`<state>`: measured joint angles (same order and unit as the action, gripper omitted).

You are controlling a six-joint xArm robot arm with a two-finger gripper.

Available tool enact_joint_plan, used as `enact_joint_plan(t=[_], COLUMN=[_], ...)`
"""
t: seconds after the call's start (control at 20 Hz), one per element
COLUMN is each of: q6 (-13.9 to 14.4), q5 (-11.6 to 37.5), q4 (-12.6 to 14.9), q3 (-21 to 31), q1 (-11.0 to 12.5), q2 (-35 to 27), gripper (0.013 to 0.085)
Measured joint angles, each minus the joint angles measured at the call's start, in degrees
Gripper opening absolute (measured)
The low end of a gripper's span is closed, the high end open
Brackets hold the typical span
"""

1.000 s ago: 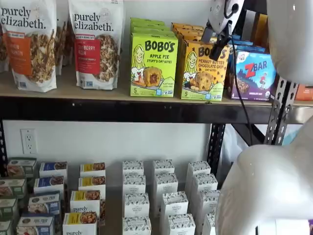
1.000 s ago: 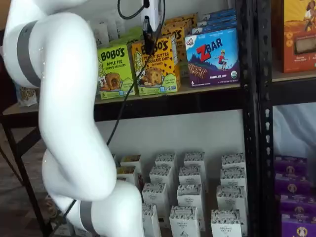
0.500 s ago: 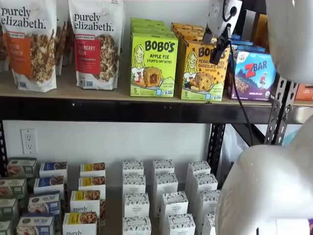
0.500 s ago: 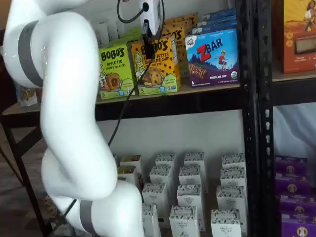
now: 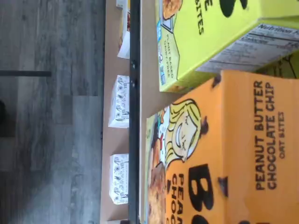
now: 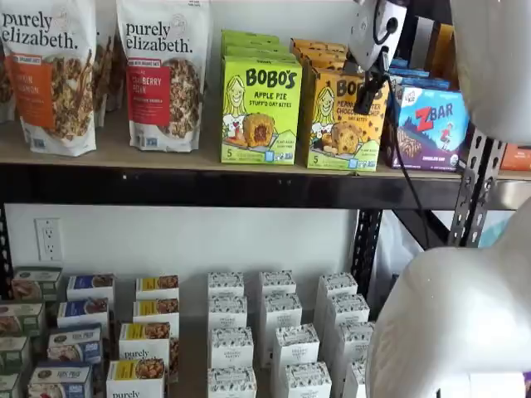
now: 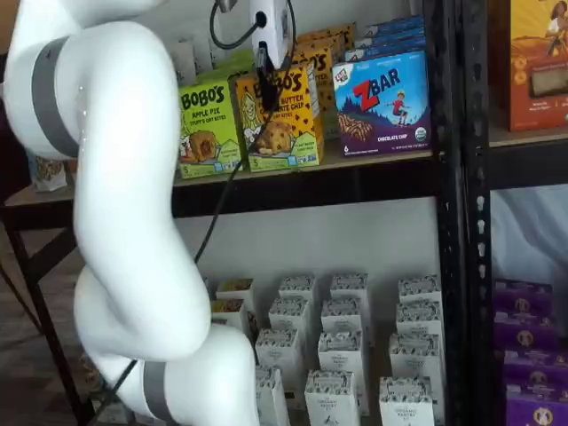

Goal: Pick up the orange box on the top shelf, the fifth box from the left

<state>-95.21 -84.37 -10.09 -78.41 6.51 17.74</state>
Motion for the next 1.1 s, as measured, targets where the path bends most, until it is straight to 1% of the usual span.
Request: enact_joint_plan(t=[0.25,0.35,0.4,0.45,0.5,0.55,0.6,0.65,0.7,0.75,0.8,0.85,0.9,0.95,1.1], q6=[-0.1,-0.2,-0.2,-0.2,-0.3,-0.3,-0.4,-0.4,-0.4,-0.5,-0.6,-0.6,-0.7,-0.7,-0.7], q5=[0.8,0.6,0.4,0.4,0.3,0.2,0.1,0.0,-0.1,-0.2,-0.1,0.2,0.4,0.5,0.3], q4=[0.1,-0.1,-0.1,-0.2,-0.2,-0.2,-0.2,-0.2,-0.2,-0.2,-0.3,-0.5,-0.7,-0.8,-0.8], q3=[0.5,0.3,0.1,0.0,-0.1,-0.2,-0.3,-0.4,-0.4,-0.5,-0.4,-0.2,0.0,0.0,-0.2], q1=[0.0,0.1,0.2,0.2,0.3,0.3,0.4,0.4,0.5,0.5,0.6,0.7,0.7,0.8,0.8], q2=[0.0,-0.1,-0.2,-0.3,-0.3,-0.3,-0.4,-0.4,-0.4,-0.4,-0.4,-0.2,-0.1,-0.1,-0.1], gripper=[0.085,0.077,0.077,0.073,0.073,0.069,0.069,0.065,0.065,0.061,0.061,0.057,0.057,0.053,0.053])
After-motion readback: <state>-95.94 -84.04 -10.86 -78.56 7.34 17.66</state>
